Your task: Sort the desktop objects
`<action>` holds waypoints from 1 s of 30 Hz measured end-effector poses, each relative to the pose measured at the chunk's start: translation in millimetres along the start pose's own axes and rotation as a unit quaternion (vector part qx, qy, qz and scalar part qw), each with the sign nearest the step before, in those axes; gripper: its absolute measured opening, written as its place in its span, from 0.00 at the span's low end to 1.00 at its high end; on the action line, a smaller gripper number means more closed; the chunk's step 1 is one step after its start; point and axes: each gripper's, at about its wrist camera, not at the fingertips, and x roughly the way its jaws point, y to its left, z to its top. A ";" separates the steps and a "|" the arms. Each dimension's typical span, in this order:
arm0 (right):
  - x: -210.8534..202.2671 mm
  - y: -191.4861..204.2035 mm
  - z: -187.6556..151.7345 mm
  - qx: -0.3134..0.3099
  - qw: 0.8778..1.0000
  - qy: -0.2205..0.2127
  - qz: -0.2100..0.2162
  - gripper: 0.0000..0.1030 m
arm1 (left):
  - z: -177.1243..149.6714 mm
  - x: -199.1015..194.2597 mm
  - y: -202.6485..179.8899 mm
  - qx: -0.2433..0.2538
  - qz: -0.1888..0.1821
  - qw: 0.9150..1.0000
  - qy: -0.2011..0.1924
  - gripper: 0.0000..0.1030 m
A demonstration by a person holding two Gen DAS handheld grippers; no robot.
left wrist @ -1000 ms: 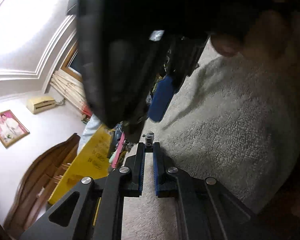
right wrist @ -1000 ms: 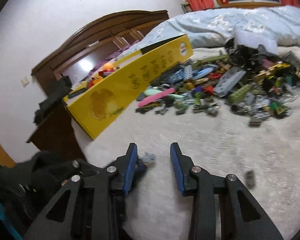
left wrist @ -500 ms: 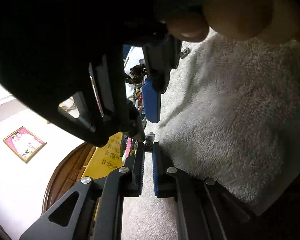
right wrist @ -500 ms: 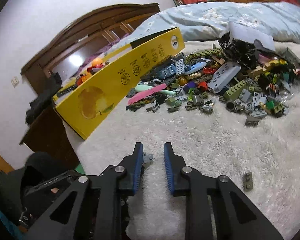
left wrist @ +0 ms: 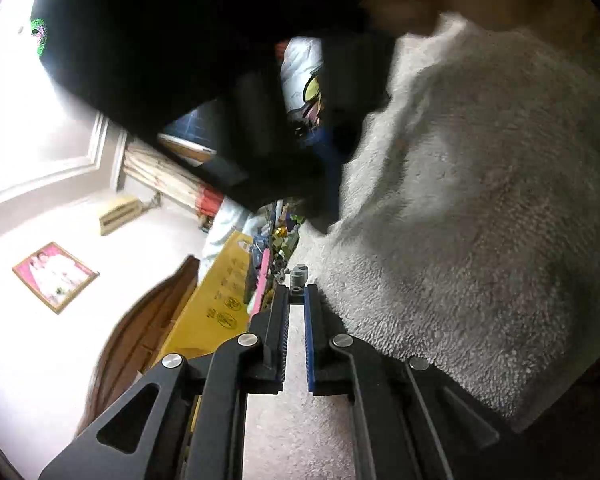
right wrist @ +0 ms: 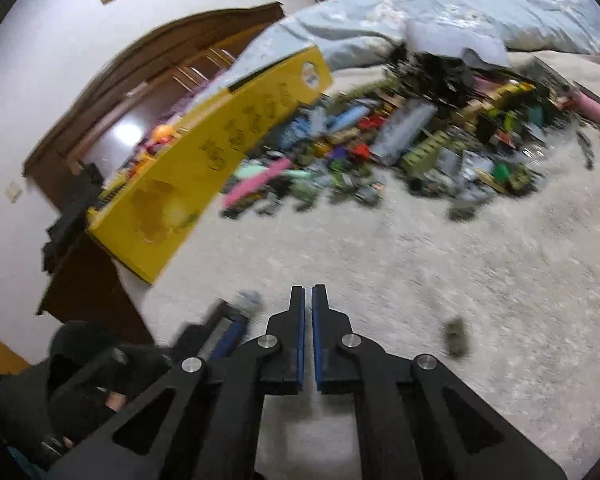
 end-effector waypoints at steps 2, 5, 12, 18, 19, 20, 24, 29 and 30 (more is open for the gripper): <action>-2.0 13.2 7.3 -0.021 1.000 -0.010 0.010 0.03 | 2.7 -1.0 -2.2 0.018 0.008 1.000 -0.001 0.05; -6.4 27.8 11.8 -0.066 0.998 -0.016 0.006 0.06 | 7.8 7.7 -1.6 0.036 0.016 0.999 0.003 0.05; 2.9 16.2 14.2 -0.038 0.998 0.026 0.031 0.08 | 8.7 10.6 2.4 0.062 0.031 0.998 0.010 0.04; 14.6 -6.6 0.0 0.012 0.998 0.055 0.005 0.08 | 7.7 11.1 9.5 0.054 0.047 0.997 0.011 0.03; 12.7 -7.6 1.1 0.017 0.999 0.050 0.009 0.08 | 8.0 11.3 12.1 0.054 0.046 0.997 0.011 0.03; 7.4 -5.4 4.9 0.013 0.999 0.035 0.009 0.08 | 6.1 14.6 13.5 0.055 0.047 0.997 0.011 0.03; -5.6 11.2 18.7 -0.016 1.000 0.005 0.025 0.08 | 6.4 17.4 14.6 0.083 0.064 0.994 0.006 0.03; 1.7 33.7 15.6 -0.094 0.995 0.030 -0.009 0.08 | 2.1 22.7 19.8 0.099 0.073 0.992 0.008 0.03; 2.8 34.7 16.5 -0.095 0.995 0.031 -0.013 0.08 | 2.2 23.2 21.1 0.099 0.073 0.992 0.009 0.03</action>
